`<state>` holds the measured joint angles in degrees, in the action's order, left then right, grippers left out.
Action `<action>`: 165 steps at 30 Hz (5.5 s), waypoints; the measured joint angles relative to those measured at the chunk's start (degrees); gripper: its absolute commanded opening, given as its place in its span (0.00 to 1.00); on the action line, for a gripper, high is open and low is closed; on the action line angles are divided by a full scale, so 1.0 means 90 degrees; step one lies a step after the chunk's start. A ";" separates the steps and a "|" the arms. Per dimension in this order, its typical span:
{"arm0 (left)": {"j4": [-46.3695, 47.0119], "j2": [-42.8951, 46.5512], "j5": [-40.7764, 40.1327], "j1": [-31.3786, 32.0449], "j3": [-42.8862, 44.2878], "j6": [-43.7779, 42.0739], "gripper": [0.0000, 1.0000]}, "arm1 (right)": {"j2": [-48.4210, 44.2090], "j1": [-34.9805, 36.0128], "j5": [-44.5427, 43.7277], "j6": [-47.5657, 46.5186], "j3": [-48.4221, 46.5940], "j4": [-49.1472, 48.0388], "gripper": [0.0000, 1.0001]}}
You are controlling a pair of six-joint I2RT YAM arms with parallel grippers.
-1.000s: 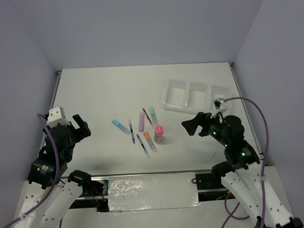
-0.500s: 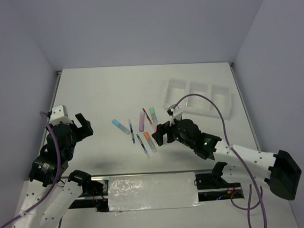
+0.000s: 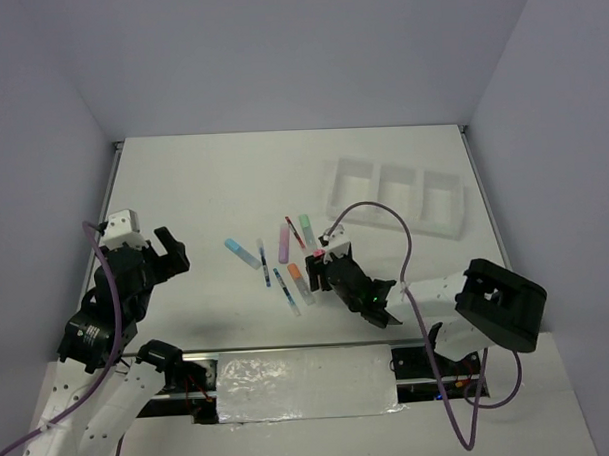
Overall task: Sort the stationery into containers
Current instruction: Pick up the stationery from the center of the board, then place the stationery in the storage box, then pick up the pen from the center of the board, then place the pen in the storage box, then pick up the pen from the center of the board.
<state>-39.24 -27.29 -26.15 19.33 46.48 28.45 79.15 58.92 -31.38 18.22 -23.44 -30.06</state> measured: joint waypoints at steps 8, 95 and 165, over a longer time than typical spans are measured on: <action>0.0041 -0.0029 0.0080 0.0058 -0.0005 -0.0005 0.99 | 0.0209 0.0032 -0.0418 0.0233 -0.0216 0.0304 0.18; 0.0075 -0.0087 0.0058 0.0374 -0.0058 -0.0141 0.99 | 0.4201 -0.2096 0.2227 -0.0250 -0.6577 0.6113 0.49; 0.0075 -0.0274 0.0097 0.0471 -0.0058 -0.0141 0.99 | 0.2232 -0.1948 0.2669 0.0117 -0.5357 0.5442 0.65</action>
<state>-38.57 -29.76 -25.28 23.57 45.95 27.18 99.24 41.39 -7.35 19.27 -71.66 18.92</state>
